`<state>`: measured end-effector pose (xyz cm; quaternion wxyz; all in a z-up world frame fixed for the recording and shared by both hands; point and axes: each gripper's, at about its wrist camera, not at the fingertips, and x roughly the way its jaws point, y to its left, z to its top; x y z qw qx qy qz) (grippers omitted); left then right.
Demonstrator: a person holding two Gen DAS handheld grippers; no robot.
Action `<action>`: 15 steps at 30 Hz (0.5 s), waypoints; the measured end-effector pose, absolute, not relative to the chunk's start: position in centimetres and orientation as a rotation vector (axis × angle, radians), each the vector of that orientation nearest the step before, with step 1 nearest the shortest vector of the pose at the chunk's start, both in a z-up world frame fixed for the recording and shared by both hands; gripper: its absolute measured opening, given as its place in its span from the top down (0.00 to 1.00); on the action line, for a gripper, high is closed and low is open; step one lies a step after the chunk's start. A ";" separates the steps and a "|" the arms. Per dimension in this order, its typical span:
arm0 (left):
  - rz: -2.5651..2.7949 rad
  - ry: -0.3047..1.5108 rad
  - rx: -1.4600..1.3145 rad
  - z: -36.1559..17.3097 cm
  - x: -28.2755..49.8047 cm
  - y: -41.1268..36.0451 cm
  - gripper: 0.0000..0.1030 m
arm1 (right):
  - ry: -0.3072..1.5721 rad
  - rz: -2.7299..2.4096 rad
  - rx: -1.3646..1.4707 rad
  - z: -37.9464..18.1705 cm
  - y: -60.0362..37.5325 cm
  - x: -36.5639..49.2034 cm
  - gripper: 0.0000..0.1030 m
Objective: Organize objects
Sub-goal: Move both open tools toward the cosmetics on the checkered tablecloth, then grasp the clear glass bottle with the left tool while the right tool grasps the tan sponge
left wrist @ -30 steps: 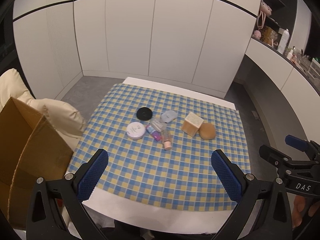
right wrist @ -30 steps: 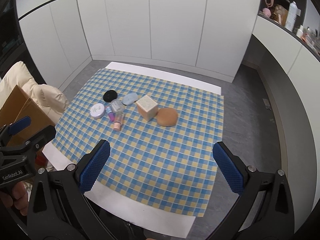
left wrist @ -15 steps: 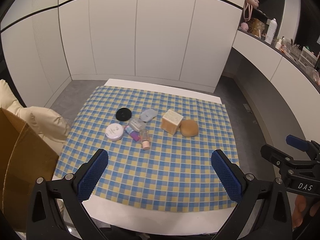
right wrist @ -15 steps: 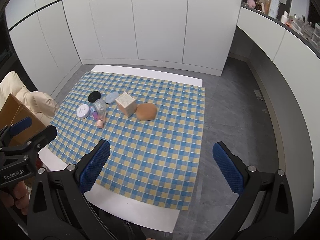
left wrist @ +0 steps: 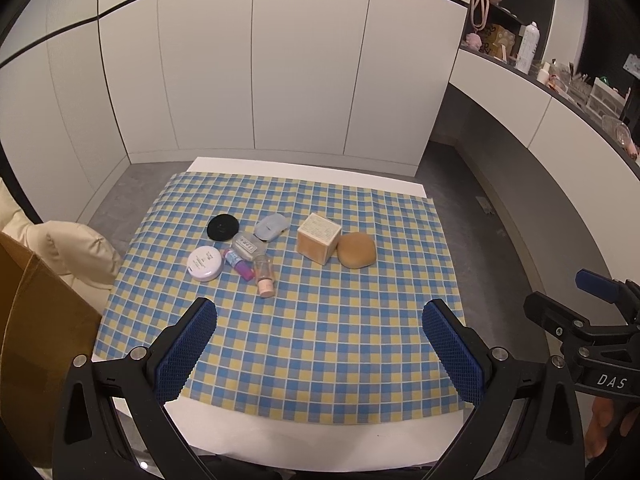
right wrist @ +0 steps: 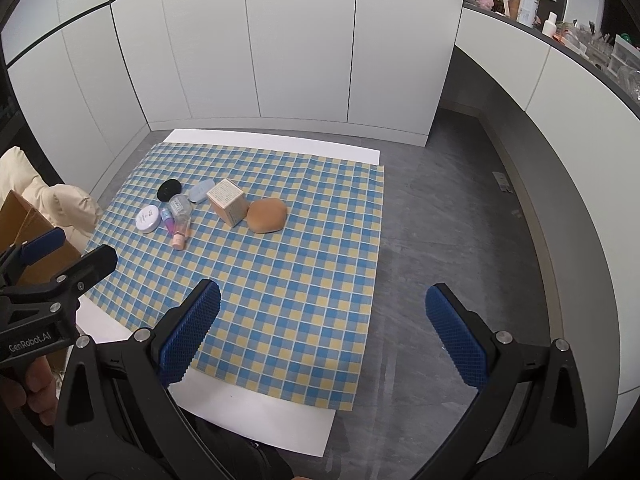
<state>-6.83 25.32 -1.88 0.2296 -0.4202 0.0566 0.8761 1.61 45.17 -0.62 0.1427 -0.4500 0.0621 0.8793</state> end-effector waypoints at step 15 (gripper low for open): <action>2.440 0.176 -1.247 -4.8 -9.6 24.2 0.00 | 0.189 2.506 -1.362 -4.0 45.5 -1.2 0.00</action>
